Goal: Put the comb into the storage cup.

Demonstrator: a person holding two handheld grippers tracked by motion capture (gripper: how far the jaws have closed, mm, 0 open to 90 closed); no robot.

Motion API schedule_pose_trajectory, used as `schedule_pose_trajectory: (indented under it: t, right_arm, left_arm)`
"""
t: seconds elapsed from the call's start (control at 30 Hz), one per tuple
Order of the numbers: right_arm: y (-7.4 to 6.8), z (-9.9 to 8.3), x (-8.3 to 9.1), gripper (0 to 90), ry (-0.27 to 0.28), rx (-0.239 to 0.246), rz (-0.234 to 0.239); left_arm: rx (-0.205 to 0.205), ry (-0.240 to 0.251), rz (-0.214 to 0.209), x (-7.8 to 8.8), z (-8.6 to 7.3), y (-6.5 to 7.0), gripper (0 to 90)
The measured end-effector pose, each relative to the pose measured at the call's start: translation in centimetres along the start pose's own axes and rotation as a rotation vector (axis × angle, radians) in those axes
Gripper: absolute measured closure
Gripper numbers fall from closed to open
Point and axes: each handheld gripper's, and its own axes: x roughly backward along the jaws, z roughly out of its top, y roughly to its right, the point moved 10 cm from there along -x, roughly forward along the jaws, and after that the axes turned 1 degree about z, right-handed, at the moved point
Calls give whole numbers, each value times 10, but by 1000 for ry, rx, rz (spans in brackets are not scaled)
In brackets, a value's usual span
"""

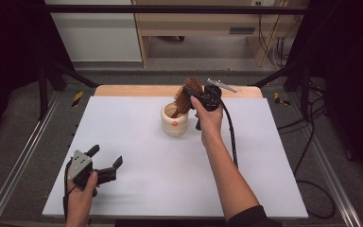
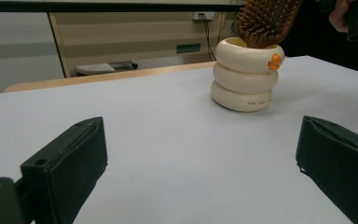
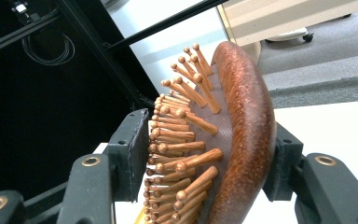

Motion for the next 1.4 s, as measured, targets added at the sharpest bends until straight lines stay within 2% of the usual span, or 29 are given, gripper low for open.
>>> schedule_pose_trajectory:
  t: [0.67, 1.27, 1.4]
  right_arm:
    - [-4, -1, -1, 346, -9, -15, 14]
    - [-5, -1, 0, 309, -9, -8, 12]
    - [-6, -1, 1, 285, -12, 10, 3]
  left_arm:
    - [1, -1, -1, 0, 0, 0, 19]
    - [0, -2, -1, 0, 0, 0, 19]
    - [0, -2, -1, 0, 0, 0, 19]
